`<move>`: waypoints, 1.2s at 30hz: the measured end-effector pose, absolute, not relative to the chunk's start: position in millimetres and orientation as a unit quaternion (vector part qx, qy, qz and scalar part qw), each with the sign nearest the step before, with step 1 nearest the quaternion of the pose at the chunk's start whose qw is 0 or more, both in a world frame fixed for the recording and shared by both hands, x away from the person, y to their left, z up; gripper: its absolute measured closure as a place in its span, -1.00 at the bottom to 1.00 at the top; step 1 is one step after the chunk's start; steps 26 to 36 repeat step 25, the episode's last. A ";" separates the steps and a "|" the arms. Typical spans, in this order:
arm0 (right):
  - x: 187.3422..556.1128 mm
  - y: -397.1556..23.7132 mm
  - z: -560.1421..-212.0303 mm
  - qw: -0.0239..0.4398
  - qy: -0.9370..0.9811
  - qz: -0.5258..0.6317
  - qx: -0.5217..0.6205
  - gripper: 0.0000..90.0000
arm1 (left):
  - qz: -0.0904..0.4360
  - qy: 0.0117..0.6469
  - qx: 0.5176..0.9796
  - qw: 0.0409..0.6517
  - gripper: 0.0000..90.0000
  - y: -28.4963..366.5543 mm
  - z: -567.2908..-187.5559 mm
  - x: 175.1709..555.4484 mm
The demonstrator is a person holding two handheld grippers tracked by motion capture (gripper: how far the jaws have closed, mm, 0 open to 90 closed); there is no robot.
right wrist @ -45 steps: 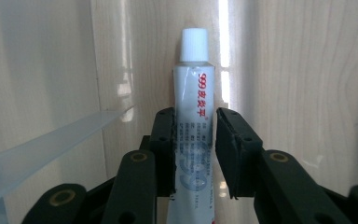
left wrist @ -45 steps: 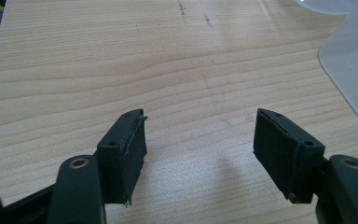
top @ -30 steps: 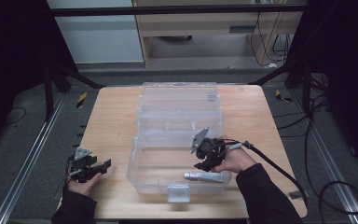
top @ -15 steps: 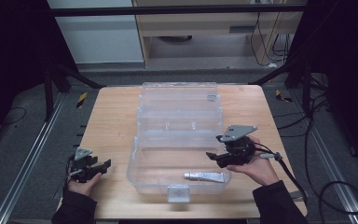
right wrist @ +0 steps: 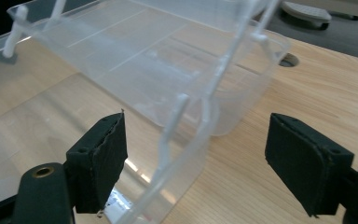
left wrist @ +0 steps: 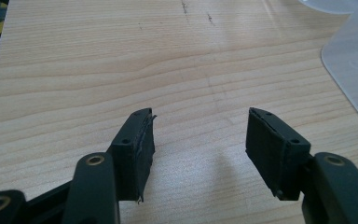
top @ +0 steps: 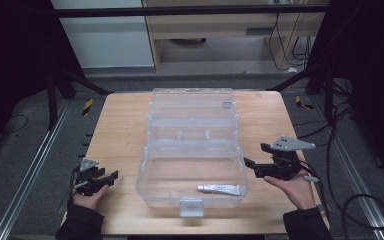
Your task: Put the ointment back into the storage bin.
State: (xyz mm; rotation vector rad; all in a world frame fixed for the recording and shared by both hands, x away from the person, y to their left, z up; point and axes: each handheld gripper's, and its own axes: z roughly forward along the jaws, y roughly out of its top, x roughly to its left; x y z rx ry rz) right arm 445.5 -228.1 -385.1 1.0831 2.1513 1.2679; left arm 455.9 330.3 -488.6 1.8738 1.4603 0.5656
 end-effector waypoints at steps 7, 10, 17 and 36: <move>451.4 -251.7 -404.7 0.229 0.745 0.447 0.439 -0.59 | 0.223 0.561 0.720 0.343 -0.11 330.8 -487.9 455.0; 454.5 -260.1 -413.0 0.233 0.732 0.445 0.461 -0.61 | 0.225 0.562 0.718 0.343 -0.14 331.7 -488.0 455.4; 457.3 -275.5 -432.4 0.241 0.722 0.430 0.486 -0.62 | 0.230 0.564 0.715 0.343 -0.25 333.2 -489.3 456.2; 454.3 -291.6 -454.8 0.232 0.717 0.414 0.511 -0.62 | 0.235 0.561 0.717 0.339 -0.36 333.1 -491.6 457.7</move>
